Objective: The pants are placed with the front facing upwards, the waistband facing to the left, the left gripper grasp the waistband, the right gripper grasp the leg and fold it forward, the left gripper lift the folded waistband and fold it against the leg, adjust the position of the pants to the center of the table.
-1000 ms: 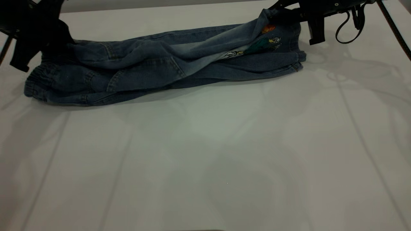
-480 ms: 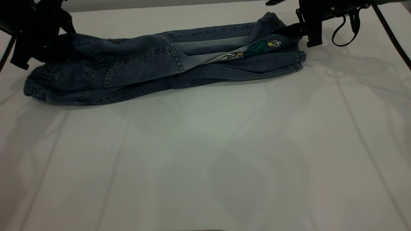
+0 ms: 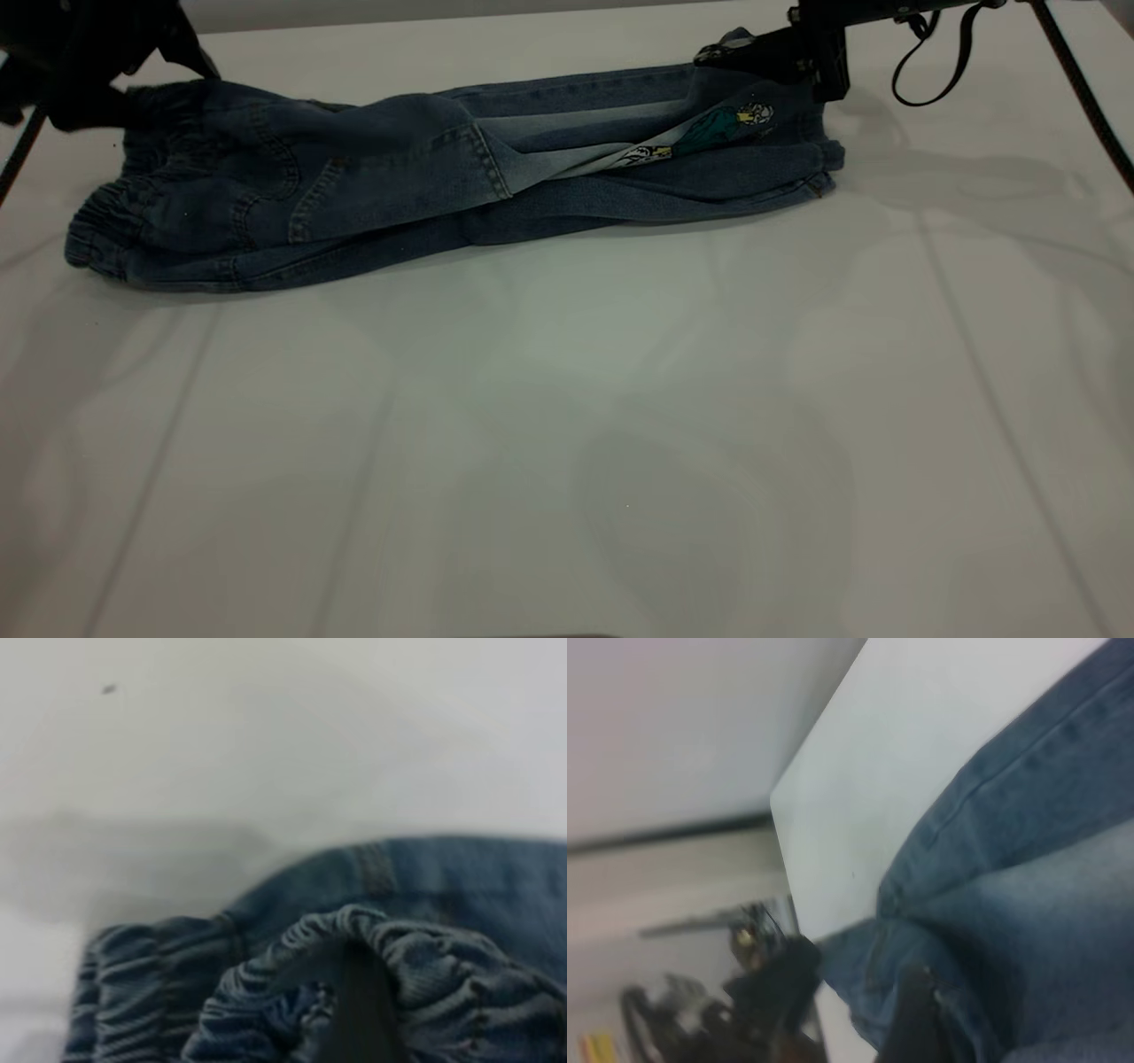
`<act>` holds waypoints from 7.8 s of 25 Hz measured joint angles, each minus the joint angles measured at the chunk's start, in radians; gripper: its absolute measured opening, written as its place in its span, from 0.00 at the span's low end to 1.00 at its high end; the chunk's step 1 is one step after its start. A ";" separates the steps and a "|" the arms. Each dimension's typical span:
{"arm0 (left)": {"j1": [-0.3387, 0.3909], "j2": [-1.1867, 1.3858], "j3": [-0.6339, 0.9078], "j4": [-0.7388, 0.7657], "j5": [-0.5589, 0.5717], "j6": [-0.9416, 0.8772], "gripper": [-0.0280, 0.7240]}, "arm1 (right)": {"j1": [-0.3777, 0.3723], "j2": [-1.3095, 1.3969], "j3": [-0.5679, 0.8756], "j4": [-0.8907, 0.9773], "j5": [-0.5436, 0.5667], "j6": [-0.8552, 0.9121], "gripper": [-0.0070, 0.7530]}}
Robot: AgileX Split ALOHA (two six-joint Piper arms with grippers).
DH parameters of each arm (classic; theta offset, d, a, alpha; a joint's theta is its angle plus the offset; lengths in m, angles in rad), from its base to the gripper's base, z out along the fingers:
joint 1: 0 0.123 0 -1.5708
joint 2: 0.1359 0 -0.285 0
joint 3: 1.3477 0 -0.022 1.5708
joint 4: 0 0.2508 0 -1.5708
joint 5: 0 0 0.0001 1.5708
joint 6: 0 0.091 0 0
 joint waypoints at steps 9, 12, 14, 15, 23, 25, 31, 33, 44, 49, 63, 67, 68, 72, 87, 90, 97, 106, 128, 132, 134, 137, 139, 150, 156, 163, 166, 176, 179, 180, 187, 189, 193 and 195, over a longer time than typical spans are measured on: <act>0.054 -0.062 0.000 0.091 0.314 0.144 0.68 | 0.012 0.000 0.000 -0.028 0.088 -0.062 0.64; 0.085 -0.068 0.000 0.137 0.331 0.145 0.68 | 0.022 0.000 0.000 -0.034 0.101 -0.062 0.64; 0.105 -0.072 0.000 0.155 0.329 0.145 0.68 | 0.029 0.000 0.000 -0.042 0.102 -0.062 0.64; 0.113 -0.074 0.000 0.157 0.324 0.142 0.68 | 0.030 0.000 0.000 -0.047 0.102 -0.062 0.64; 0.211 -0.074 0.000 0.231 0.479 0.048 0.68 | 0.030 0.000 0.000 -0.086 0.108 -0.058 0.64; 0.227 -0.074 0.001 0.308 0.522 0.011 0.68 | 0.030 0.000 0.000 -0.086 0.116 -0.058 0.64; 0.237 -0.071 0.001 0.462 0.554 -0.111 0.74 | 0.030 0.000 0.000 -0.086 0.131 -0.058 0.64; 0.237 -0.056 0.001 0.468 0.564 -0.136 0.78 | 0.030 0.000 0.000 -0.086 0.135 -0.058 0.64; 0.237 0.033 0.001 0.368 0.517 -0.203 0.82 | 0.030 0.000 0.000 -0.087 0.145 -0.058 0.64; 0.237 0.065 0.001 0.333 0.493 -0.203 0.82 | 0.030 0.000 0.000 -0.087 0.145 -0.058 0.64; 0.216 0.136 0.000 0.148 0.426 -0.077 0.34 | 0.037 0.000 0.000 -0.113 0.163 -0.058 0.63; 0.215 0.134 0.000 0.148 0.409 -0.075 0.12 | 0.056 0.000 0.000 -0.113 0.195 -0.058 0.62; 0.215 0.127 0.000 0.151 0.408 -0.075 0.12 | 0.060 -0.002 0.000 -0.112 0.202 -0.059 0.62; 0.212 0.076 0.000 0.176 0.417 -0.073 0.12 | 0.072 -0.031 -0.011 -0.105 0.209 -0.067 0.62; 0.167 -0.335 0.001 0.240 0.585 0.033 0.12 | 0.294 -0.049 -0.119 -0.161 -0.059 -0.030 0.62; 0.135 -0.384 0.002 0.246 0.616 0.050 0.12 | 0.355 -0.046 -0.119 -0.177 -0.195 -0.029 0.62; 0.032 -0.446 0.002 0.253 0.638 0.063 0.12 | 0.431 0.037 -0.162 -0.204 -0.306 -0.009 0.62; -0.101 -0.449 0.009 0.254 0.599 0.069 0.12 | 0.406 0.065 -0.236 -0.412 -0.198 0.053 0.62; -0.360 -0.123 -0.215 0.236 0.365 0.075 0.12 | 0.125 -0.408 -0.246 -0.729 -0.030 0.122 0.62; -0.395 0.014 -0.342 0.235 0.376 0.076 0.12 | 0.102 -0.468 -0.246 -0.755 -0.020 0.131 0.62; -0.413 0.087 -0.405 0.235 0.391 0.076 0.12 | 0.100 -0.487 -0.246 -0.768 -0.015 0.135 0.62; -0.432 0.184 -0.497 0.235 0.433 0.076 0.12 | 0.100 -0.496 -0.246 -0.783 -0.005 0.154 0.62; -0.437 0.238 -0.545 0.235 0.455 0.076 0.12 | 0.100 -0.496 -0.246 -0.791 0.003 0.156 0.62; -0.438 0.299 -0.638 0.263 0.670 0.147 0.70 | 0.100 -0.496 -0.246 -0.851 0.032 0.171 0.62; -0.429 0.169 -0.680 0.439 0.943 0.120 0.85 | 0.100 -0.496 -0.246 -0.878 0.031 0.173 0.62; -0.332 -0.055 -0.684 0.737 1.028 -0.061 0.78 | 0.123 -0.468 -0.246 -0.898 0.035 0.183 0.62; -0.282 -0.126 -0.684 0.805 1.036 -0.128 0.78 | 0.189 -0.403 -0.246 -0.900 0.030 0.183 0.62; -0.263 -0.221 -0.685 0.774 1.052 -0.209 0.78 | 0.469 -0.200 -0.304 -1.550 -0.154 0.606 0.62; -0.263 -0.221 -0.685 0.735 1.052 -0.209 0.78 | 0.537 -0.148 -0.369 -1.730 -0.154 0.730 0.62; -0.263 -0.221 -0.685 0.726 1.051 -0.209 0.78 | 0.553 -0.129 -0.386 -1.769 -0.155 0.748 0.62; -0.263 -0.221 -0.685 0.668 1.049 -0.210 0.78 | 0.545 0.012 -0.443 -1.884 -0.184 0.841 0.62; -0.263 -0.221 -0.685 0.661 1.049 -0.210 0.78 | 0.530 0.045 -0.445 -1.887 -0.185 0.863 0.62; -0.265 -0.221 -0.685 0.657 1.054 -0.210 0.78 | 0.523 0.079 -0.448 -1.884 -0.157 0.884 0.62; -0.265 -0.221 -0.685 0.657 1.058 -0.210 0.78 | 0.523 0.081 -0.453 -1.878 -0.126 0.904 0.62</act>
